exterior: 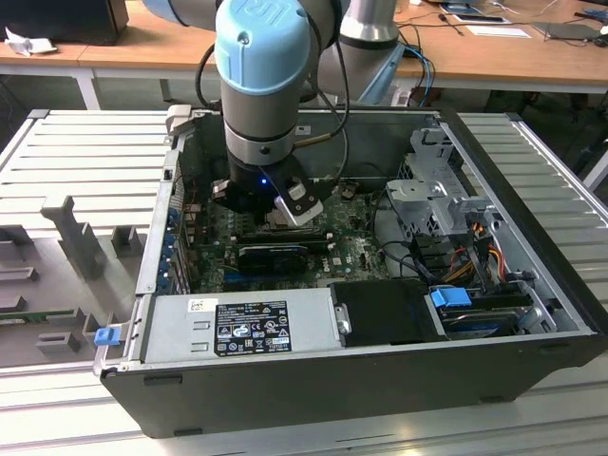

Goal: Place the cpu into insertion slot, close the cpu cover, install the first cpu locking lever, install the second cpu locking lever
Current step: 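Install the second cpu locking lever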

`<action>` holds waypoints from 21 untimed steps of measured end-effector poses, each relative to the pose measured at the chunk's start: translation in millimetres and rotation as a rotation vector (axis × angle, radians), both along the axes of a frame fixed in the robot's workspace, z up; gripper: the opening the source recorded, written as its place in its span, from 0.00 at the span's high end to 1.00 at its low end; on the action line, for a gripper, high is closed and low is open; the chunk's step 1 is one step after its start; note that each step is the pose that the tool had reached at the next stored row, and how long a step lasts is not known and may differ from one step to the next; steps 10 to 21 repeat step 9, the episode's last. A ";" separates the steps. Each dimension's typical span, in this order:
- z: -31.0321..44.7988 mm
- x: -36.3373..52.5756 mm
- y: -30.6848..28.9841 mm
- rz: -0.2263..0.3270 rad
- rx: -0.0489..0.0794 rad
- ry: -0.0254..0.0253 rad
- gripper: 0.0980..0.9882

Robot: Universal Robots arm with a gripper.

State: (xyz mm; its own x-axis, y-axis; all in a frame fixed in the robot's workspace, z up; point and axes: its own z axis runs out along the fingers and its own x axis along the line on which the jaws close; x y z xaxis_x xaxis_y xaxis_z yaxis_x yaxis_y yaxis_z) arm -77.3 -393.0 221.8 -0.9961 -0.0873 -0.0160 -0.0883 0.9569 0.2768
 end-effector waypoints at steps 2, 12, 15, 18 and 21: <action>2.2 0.0 0.0 0.000 0.000 0.0000 0.99; 14.1 0.0 0.1 0.000 0.000 0.0001 0.99; 14.1 0.0 0.1 0.000 0.000 0.0001 0.99; 14.1 0.0 0.1 0.000 0.000 0.0001 0.99; 14.1 0.0 0.1 0.000 0.000 0.0001 0.99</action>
